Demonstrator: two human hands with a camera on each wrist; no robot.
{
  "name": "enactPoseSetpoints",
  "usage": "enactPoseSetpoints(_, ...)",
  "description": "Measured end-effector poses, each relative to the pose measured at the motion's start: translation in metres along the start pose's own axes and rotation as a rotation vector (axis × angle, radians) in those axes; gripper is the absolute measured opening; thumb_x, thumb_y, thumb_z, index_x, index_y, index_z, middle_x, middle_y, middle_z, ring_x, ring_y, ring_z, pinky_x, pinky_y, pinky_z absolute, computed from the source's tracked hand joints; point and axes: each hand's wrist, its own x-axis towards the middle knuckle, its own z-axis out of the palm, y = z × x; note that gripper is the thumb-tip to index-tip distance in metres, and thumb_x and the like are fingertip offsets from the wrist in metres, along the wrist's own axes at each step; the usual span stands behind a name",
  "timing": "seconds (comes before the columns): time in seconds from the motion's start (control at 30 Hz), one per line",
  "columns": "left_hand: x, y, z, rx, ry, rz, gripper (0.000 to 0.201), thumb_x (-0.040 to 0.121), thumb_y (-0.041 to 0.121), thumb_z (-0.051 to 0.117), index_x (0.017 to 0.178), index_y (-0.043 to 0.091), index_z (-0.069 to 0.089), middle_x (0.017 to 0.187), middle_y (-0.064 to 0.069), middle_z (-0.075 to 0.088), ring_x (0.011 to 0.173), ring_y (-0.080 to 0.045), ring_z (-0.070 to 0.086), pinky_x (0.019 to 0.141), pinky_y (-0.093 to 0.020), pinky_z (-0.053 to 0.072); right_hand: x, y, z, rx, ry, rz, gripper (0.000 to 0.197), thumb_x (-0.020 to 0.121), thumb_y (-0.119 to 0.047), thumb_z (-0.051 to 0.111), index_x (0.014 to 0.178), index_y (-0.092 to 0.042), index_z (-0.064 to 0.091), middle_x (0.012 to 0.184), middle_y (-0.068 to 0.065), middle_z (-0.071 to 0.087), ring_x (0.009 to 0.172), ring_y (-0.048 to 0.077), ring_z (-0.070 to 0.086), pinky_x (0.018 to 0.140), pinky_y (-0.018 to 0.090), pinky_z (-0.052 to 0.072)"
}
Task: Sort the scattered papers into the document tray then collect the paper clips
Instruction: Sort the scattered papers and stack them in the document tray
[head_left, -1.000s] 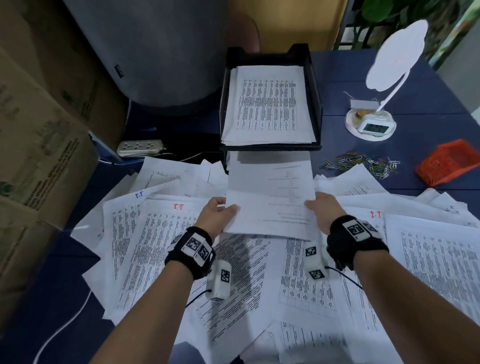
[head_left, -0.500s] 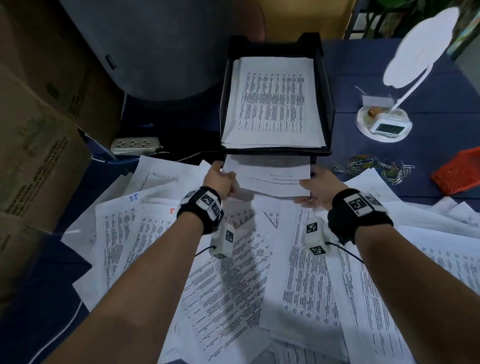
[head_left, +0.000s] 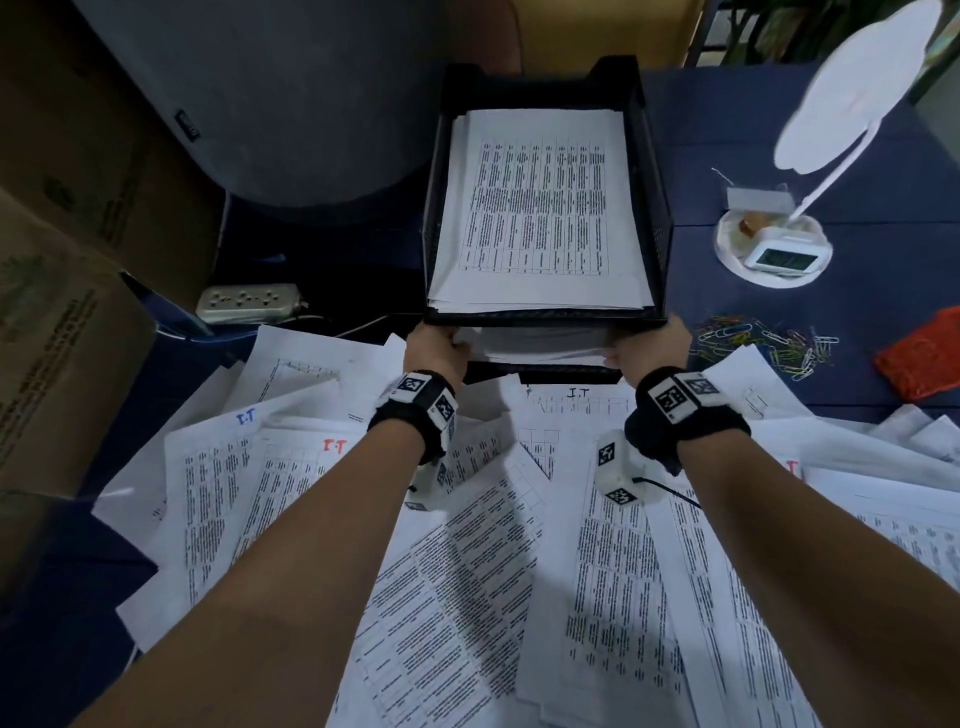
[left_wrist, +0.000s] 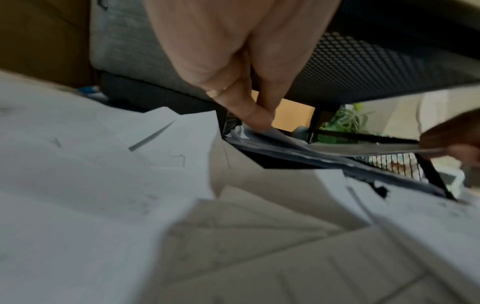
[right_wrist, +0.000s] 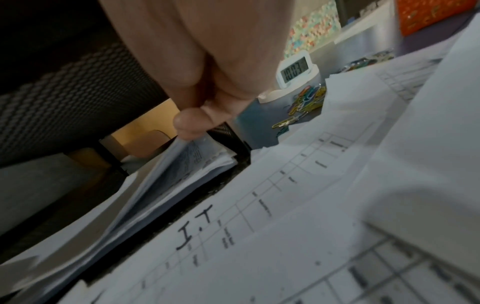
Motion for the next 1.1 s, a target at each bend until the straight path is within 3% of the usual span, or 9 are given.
enactPoseSetpoints(0.07,-0.001,-0.003,0.002,0.176,-0.046,0.094,0.028,0.092,0.017,0.053,0.116,0.007,0.064,0.128,-0.015,0.054,0.116,-0.030,0.053,0.093,-0.033,0.045,-0.004,0.002,-0.001,-0.088,-0.028,-0.032,0.013,0.090,-0.004,0.056,0.102,-0.006,0.061,0.081,0.004,0.062,0.080,0.016,0.066,0.054,0.009,0.045)
enactPoseSetpoints(0.2,-0.006,-0.010,0.000,0.410,-0.146,0.169,0.031,0.096,0.024,0.044,0.122,0.014,0.058,0.136,-0.013,0.039,0.122,-0.028,0.044,0.097,-0.035,0.044,-0.019,0.000,-0.004,-0.261,-0.109,-0.020,0.019,0.096,-0.007,0.039,0.088,-0.006,0.055,0.093,0.012,0.066,0.094,0.029,0.061,0.075,0.029,0.047)
enactPoseSetpoints(0.3,-0.022,-0.023,-0.005,0.325,-0.135,0.257,0.031,0.094,0.023,0.049,0.123,0.020,0.061,0.133,-0.010,0.041,0.120,-0.026,0.044,0.098,-0.028,0.039,-0.025,0.010,-0.008,-0.409,-0.106,-0.184,0.026,0.095,-0.010,0.044,0.104,0.002,0.066,0.108,0.020,0.066,0.101,0.035,0.062,0.084,0.036,0.052)
enactPoseSetpoints(0.43,-0.064,-0.042,-0.014,0.171,-0.107,0.292,0.021,0.092,0.016,0.053,0.107,0.013,0.066,0.122,-0.012,0.047,0.105,-0.029,0.055,0.089,-0.028,0.045,-0.048,0.026,-0.006,-0.355,-0.134,-0.241,0.019,0.091,-0.011,0.052,0.099,-0.009,0.068,0.100,0.012,0.069,0.094,0.030,0.064,0.072,0.023,0.043)
enactPoseSetpoints(0.63,-0.132,-0.064,-0.014,0.385,-0.312,0.236,0.036,0.084,0.041,0.063,0.109,0.016,0.058,0.107,-0.005,0.055,0.092,-0.021,0.057,0.085,-0.036,0.052,-0.092,0.050,-0.006,-0.447,-0.336,-0.214,0.025,0.092,-0.018,0.055,0.114,-0.015,0.065,0.119,0.004,0.065,0.106,0.022,0.060,0.088,0.022,0.043)
enactPoseSetpoints(0.73,-0.148,-0.068,-0.008,0.488,-0.332,0.223,0.048,0.077,0.032,0.070,0.116,0.020,0.046,0.108,-0.002,0.058,0.097,-0.024,0.057,0.083,-0.036,0.051,-0.110,0.057,-0.006,-0.466,-0.440,-0.235,0.032,0.092,-0.018,0.056,0.124,-0.014,0.060,0.129,0.003,0.060,0.116,0.020,0.057,0.094,0.021,0.039)
enactPoseSetpoints(0.9,-0.163,-0.066,-0.008,0.326,-0.382,0.224,0.008,0.084,0.018,0.063,0.085,0.016,0.056,0.084,-0.001,0.061,0.083,-0.023,0.060,0.070,-0.028,0.050,-0.129,0.060,-0.015,-0.419,-0.487,-0.245,0.037,0.092,-0.020,0.059,0.129,-0.013,0.056,0.134,0.003,0.056,0.121,0.018,0.053,0.093,0.018,0.035)
enactPoseSetpoints(1.0,-0.166,-0.066,-0.027,0.215,-0.297,0.223,0.012,0.089,0.015,0.056,0.080,0.017,0.048,0.078,-0.003,0.056,0.071,-0.024,0.054,0.057,-0.023,0.036,-0.135,0.063,-0.023,-0.338,-0.476,-0.226,0.042,0.090,-0.027,0.063,0.129,-0.012,0.054,0.135,0.005,0.055,0.121,0.018,0.053,0.091,0.021,0.037)
enactPoseSetpoints(1.1,-0.163,-0.055,-0.065,0.126,-0.109,0.215,0.016,0.090,0.017,0.055,0.076,0.019,0.047,0.074,-0.003,0.059,0.067,-0.023,0.056,0.055,-0.026,0.042,-0.136,0.064,-0.028,-0.248,-0.475,-0.165,0.054,0.086,-0.032,0.068,0.133,-0.016,0.048,0.137,0.007,0.052,0.120,0.020,0.053,0.086,0.026,0.041)
